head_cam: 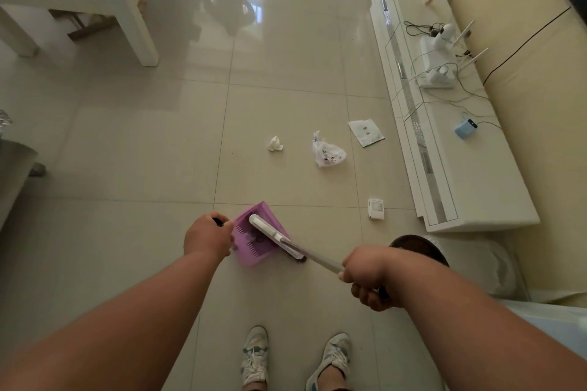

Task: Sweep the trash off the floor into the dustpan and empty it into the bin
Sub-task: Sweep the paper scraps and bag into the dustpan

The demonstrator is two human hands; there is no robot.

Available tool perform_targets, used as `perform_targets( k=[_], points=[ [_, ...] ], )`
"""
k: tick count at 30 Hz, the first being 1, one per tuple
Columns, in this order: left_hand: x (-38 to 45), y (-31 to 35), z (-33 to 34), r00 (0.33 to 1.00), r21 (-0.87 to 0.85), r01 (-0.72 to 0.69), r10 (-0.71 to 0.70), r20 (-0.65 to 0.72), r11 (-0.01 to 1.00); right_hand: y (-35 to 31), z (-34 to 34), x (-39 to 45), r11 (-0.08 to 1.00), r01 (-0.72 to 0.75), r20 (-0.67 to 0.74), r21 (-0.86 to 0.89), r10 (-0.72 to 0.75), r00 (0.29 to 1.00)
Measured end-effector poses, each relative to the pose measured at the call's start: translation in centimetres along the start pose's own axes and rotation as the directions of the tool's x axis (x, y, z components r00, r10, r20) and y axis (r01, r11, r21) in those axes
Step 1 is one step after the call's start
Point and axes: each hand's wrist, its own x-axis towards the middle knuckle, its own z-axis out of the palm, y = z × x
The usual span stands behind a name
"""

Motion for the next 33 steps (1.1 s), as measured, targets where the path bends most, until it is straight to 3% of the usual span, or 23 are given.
perform_targets(
  k=[4, 13, 17, 27, 33],
  points=[
    [0.6, 0.2, -1.2, 0.997, 0.082, -0.057, 0.061, -0.046, 0.995, 0.3, -1.9, -0.4, 0.986, -0.011, -0.015, 0.166, 0.014, 1.000],
    [2.9, 4.1, -2.3, 0.989, 0.076, -0.084, 0.092, -0.115, 0.994, -3.3, -5.2, -1.6, 0.942, 0.109, -0.114, 0.317, -0.076, 0.991],
    [5.2, 6.8, -2.0, 0.983, 0.094, -0.084, 0.097, -0.155, 0.992, -6.3, -8.8, -0.2, 0.922, 0.119, -0.086, 0.369, -0.094, 0.992],
    [10.4, 14.4, -2.0, 0.965, 0.064, -0.044, 0.059, -0.256, 0.997, -13.4, -18.2, 0.5, 0.924, 0.162, -0.081, 0.347, -0.142, 0.987],
    [13.0, 18.5, -1.8, 0.971, 0.065, -0.058, 0.071, -0.226, 0.996, -17.6, -21.2, 0.0, 0.932, 0.192, -0.135, 0.307, -0.157, 0.978]
  ],
)
